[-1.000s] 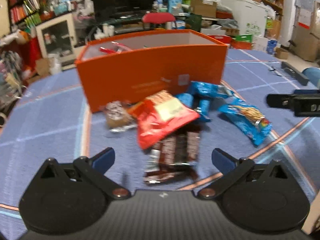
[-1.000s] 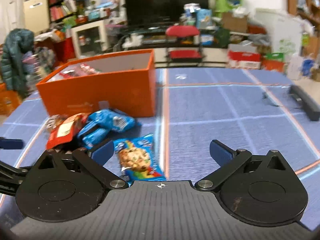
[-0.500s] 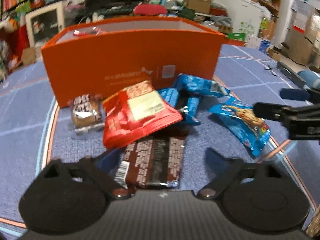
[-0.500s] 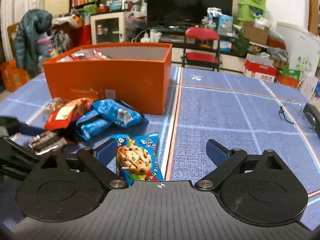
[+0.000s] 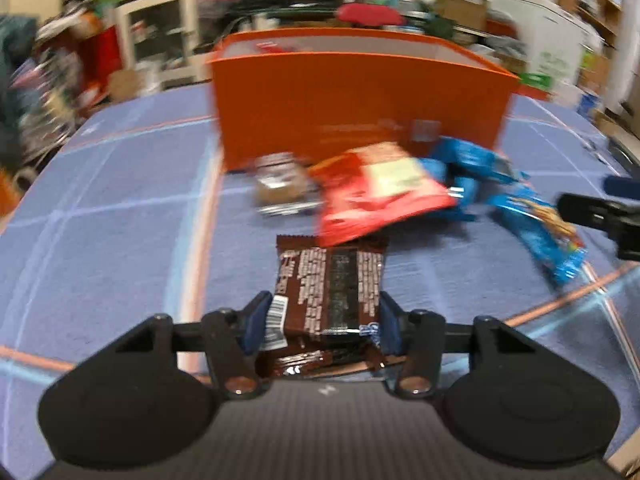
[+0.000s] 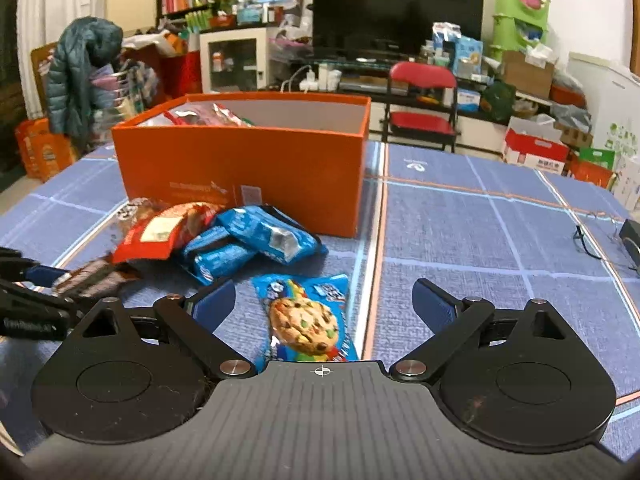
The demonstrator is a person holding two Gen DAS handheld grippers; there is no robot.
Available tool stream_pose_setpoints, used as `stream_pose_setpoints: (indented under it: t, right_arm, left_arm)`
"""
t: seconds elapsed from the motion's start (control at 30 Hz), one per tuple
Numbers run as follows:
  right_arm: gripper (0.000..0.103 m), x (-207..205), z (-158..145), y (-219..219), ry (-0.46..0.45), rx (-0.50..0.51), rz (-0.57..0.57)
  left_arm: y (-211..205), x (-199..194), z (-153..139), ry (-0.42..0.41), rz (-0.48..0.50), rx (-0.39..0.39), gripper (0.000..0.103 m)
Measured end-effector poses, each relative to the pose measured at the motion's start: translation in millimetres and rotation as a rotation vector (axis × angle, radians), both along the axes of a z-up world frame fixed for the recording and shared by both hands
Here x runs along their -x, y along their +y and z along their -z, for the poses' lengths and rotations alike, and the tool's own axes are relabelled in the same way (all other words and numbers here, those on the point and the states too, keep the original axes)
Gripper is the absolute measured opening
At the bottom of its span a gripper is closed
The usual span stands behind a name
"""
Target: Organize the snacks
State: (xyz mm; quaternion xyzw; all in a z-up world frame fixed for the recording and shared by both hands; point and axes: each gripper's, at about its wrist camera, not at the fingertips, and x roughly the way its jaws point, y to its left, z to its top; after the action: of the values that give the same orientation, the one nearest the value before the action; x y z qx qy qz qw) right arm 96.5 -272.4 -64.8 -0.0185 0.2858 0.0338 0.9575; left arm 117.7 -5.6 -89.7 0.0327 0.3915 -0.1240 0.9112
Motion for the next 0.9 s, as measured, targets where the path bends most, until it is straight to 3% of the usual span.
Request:
stream_pose_setpoints:
  t: [0.1, 0.17, 0.2, 0.27, 0.37, 0.53, 0.57, 0.67, 0.9]
  right_arm:
    - [0.089, 0.0, -0.3, 5.7, -0.004, 0.003, -0.016]
    - [0.09, -2.3, 2.0, 11.5, -0.003, 0.036, -0.022]
    - [0.09, -4.2, 3.7, 14.1, -0.003, 0.051, -0.022]
    - [0.09, -10.3, 8.0, 17.0, 0.01, 0.055, -0.042]
    - [0.086, -19.2, 16.5, 19.1, 0.043, 0.063, -0.06]
    - [0.077, -28.8, 20.9, 11.7, 0.084, -0.005, 0.016]
    - [0.073, -29.9, 21.7, 11.5, 0.092, -0.009, 0.024]
    - [0.071, -33.7, 25.5, 9.5, 0.121, -0.036, 0.055]
    - [0.066, -37.4, 29.6, 12.6, 0.157, -0.011, 0.086]
  left_arm:
    - [15.0, 7.4, -8.3, -0.019, -0.005, 0.029, 0.054]
    - [17.7, 11.9, -15.2, -0.054, -0.013, 0.026, 0.067]
    - [17.7, 12.4, -18.0, -0.069, -0.018, 0.018, 0.08]
    - [16.2, 10.7, -21.3, -0.099, -0.023, -0.005, 0.08]
    - [11.7, 0.2, -15.7, -0.081, -0.024, -0.015, 0.081]
    - [16.4, -15.4, -4.4, -0.01, -0.074, 0.034, 0.081]
    - [16.7, -17.1, -3.8, -0.007, -0.078, 0.034, 0.081]
    - [14.9, -18.9, -2.6, -0.006, -0.082, 0.022, 0.082]
    - [5.7, -19.2, -2.5, -0.019, -0.083, -0.001, 0.094]
